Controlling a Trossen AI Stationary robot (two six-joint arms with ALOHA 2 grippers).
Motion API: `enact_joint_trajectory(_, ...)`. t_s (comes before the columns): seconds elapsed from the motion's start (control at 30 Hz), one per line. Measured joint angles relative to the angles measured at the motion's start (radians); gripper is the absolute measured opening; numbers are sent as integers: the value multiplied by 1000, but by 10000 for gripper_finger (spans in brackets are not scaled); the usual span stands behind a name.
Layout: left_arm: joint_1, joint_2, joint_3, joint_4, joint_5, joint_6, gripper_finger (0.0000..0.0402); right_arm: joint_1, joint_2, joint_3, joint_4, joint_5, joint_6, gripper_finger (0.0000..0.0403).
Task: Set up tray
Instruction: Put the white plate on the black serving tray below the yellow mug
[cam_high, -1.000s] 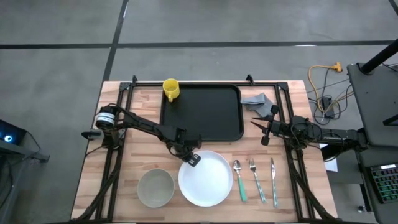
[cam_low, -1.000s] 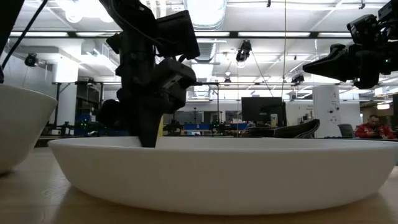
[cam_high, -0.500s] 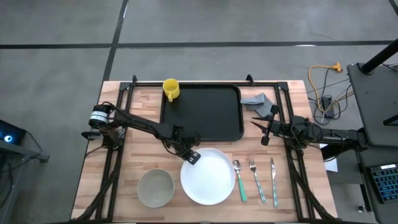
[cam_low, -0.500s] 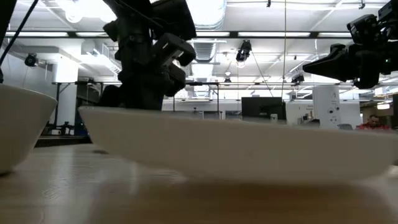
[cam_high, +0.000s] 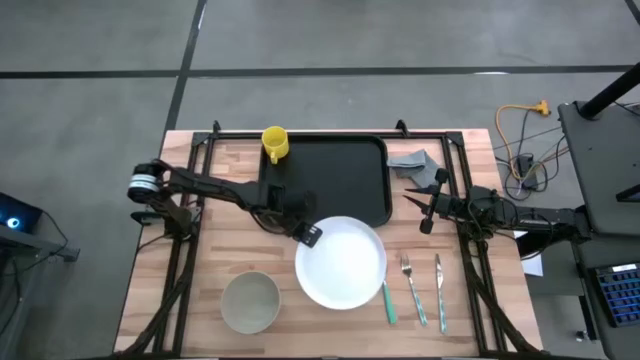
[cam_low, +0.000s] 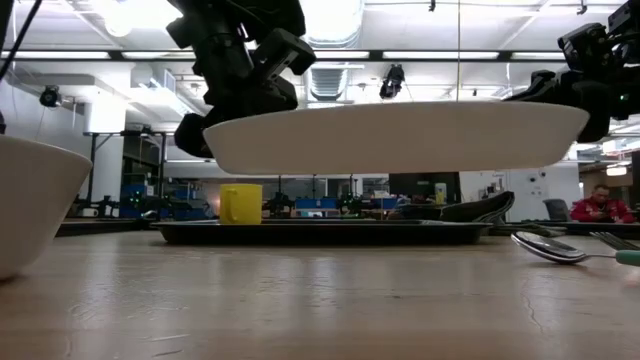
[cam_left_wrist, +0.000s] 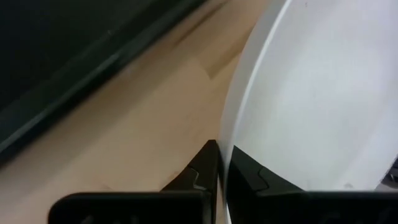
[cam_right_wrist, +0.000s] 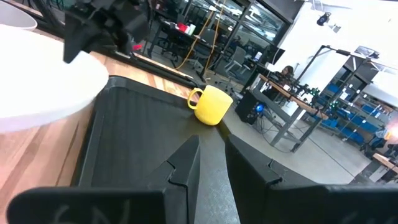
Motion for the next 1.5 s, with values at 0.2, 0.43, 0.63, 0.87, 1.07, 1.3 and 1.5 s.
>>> enact_joint_trajectory(0.2,62,-38,-3,-70,1,47,0,0,0,0,0,0,-1,68)
enact_joint_trajectory(0.43,145,-92,-39,-133,2,90,0,0,0,0,0,0,0,68)
enact_joint_trajectory(0.63,217,-134,-60,-127,-24,96,0,0,0,0,0,0,0,68)
enact_joint_trajectory(0.87,281,-152,-108,-130,-55,97,0,0,0,0,0,0,-1,68)
enact_joint_trajectory(1.07,301,-184,-160,-126,-115,90,0,0,0,0,0,0,1,68)
enact_joint_trajectory(1.3,346,-257,-236,-112,-131,84,0,0,0,0,0,0,-1,68)
enact_joint_trajectory(1.5,411,-327,-305,-87,-135,76,0,0,0,0,0,0,1,68)
